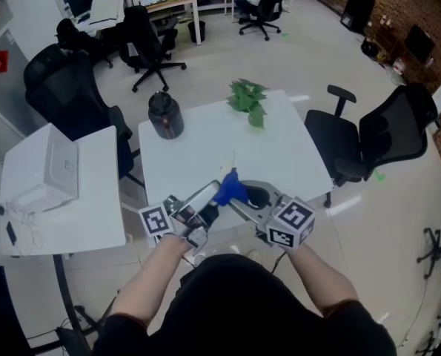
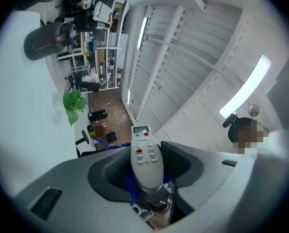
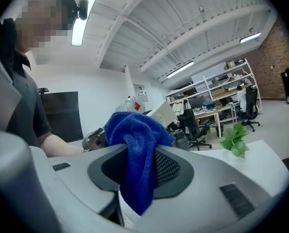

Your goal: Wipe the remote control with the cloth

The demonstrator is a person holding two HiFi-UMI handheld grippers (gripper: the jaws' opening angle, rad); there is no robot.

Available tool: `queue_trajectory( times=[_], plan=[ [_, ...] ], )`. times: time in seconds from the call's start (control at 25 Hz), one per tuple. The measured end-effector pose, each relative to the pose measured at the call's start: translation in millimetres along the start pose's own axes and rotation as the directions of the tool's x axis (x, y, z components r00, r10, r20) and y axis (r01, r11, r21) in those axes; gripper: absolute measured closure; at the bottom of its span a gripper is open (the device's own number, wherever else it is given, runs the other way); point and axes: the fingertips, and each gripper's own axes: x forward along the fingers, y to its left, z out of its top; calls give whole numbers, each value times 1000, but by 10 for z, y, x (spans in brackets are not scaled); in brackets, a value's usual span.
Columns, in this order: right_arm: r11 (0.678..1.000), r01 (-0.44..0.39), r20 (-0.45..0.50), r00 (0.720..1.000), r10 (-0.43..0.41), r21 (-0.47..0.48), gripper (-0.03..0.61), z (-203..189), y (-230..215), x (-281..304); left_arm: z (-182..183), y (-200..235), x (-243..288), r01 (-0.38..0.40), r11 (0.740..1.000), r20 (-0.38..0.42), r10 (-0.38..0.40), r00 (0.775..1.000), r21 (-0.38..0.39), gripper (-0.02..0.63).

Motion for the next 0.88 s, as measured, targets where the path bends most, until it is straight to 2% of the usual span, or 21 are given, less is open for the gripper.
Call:
queue_trajectory(
  times=[0.2,0.36,0.52,0.64,0.76,0.88],
  plan=[
    [997,73,35,997,-72,-13,443,214,-316,-158,-190,-45,-3,14,1000,-87,-14,996,2,414],
    [995,100,76,992,-98,-23,444,392,-386,-299,-191,-20,-26,3,1000,-70,-3,998,3,414],
    [1000,8,49,999,-7,-30,443,269,-24,-272,86,35,-46,-31,999,29,30,999,21,414],
    [997,-66,-14,998,66,-41,443,46,257,-112,218,16,-6,-33,999,58,31,998,27,414],
    [996,-87,-30,996,86,-31,443,-27,299,-42,147,-58,60,-9,1000,26,9,1000,24,414],
    [998,-58,-6,998,58,-15,443,50,160,-89,-32,-74,78,-6,1000,-50,7,999,21,414]
  ],
)
